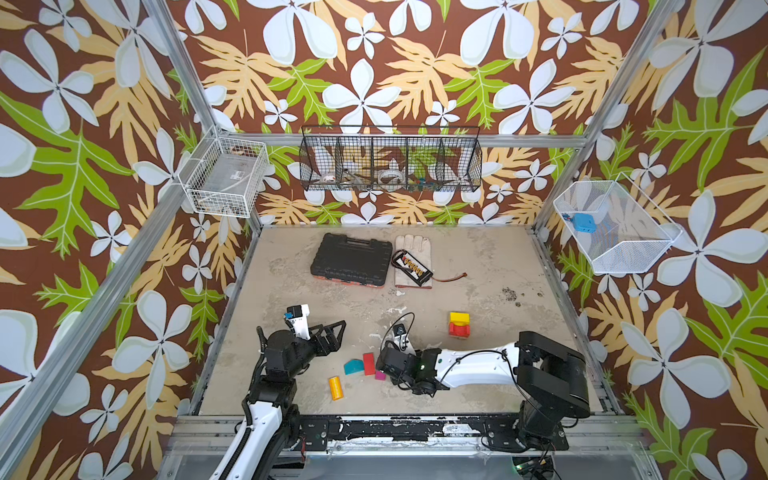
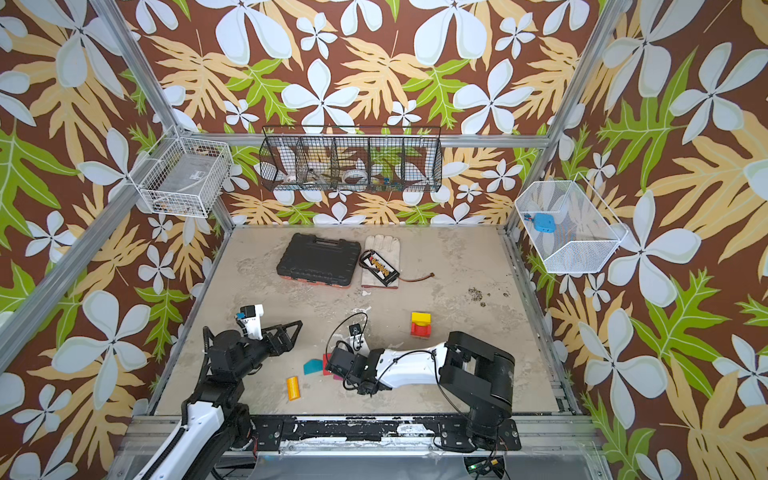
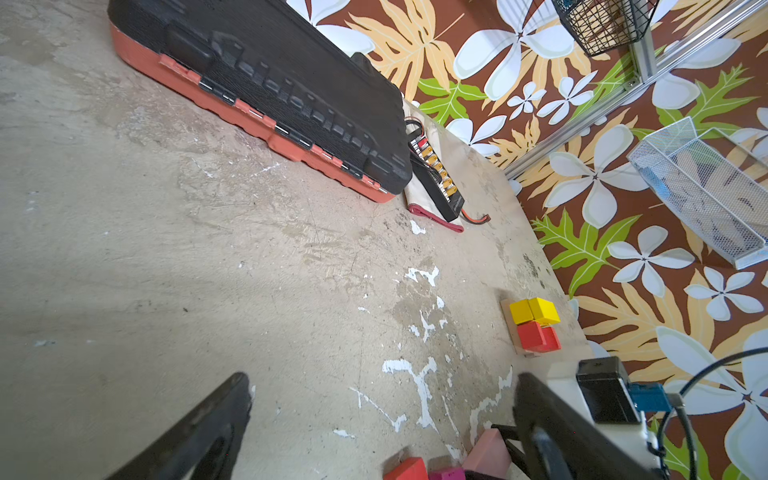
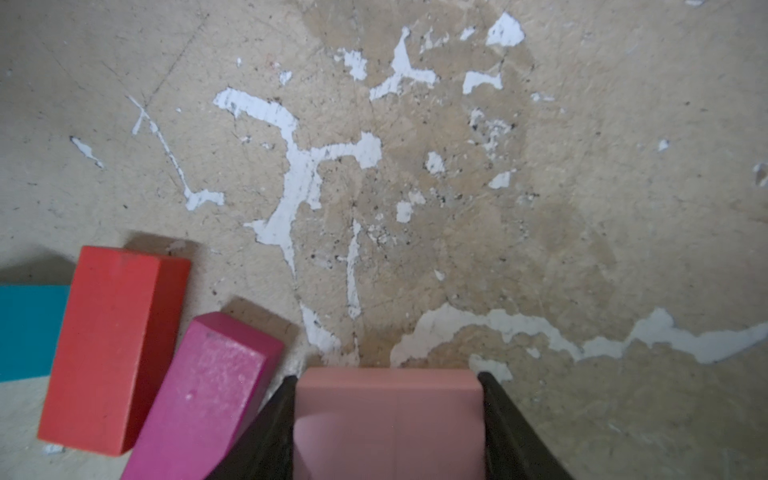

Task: Build the wood block tower
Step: 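Carry the pink block with the right gripper toward the tower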

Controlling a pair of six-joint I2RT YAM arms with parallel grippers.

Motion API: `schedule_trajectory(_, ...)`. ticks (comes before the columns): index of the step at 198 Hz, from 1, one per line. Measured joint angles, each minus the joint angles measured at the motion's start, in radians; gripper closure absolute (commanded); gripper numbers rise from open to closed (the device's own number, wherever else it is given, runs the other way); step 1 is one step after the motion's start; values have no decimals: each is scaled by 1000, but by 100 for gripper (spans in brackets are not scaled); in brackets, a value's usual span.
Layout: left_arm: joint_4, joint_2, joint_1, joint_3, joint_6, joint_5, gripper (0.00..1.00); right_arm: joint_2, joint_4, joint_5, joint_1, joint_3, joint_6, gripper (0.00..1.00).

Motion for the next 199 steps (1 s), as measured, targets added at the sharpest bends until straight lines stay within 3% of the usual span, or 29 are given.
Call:
schedule_trajectory(43, 0, 0, 0, 0, 0, 0, 0, -40, -35, -6, 0, -7, 0, 55)
schedule_trajectory(86, 0, -2, 0, 0, 0, 2, 0, -212, -84, 16, -30, -13, -10, 56)
schedule_trajectory(155, 0, -1, 0, 0, 0, 2, 0, -553, -184, 51, -192, -108, -82, 65)
schedule_trajectory(199, 0, -1, 0, 0, 0, 2, 0, -669, -243, 66, -333, -130, -134, 65)
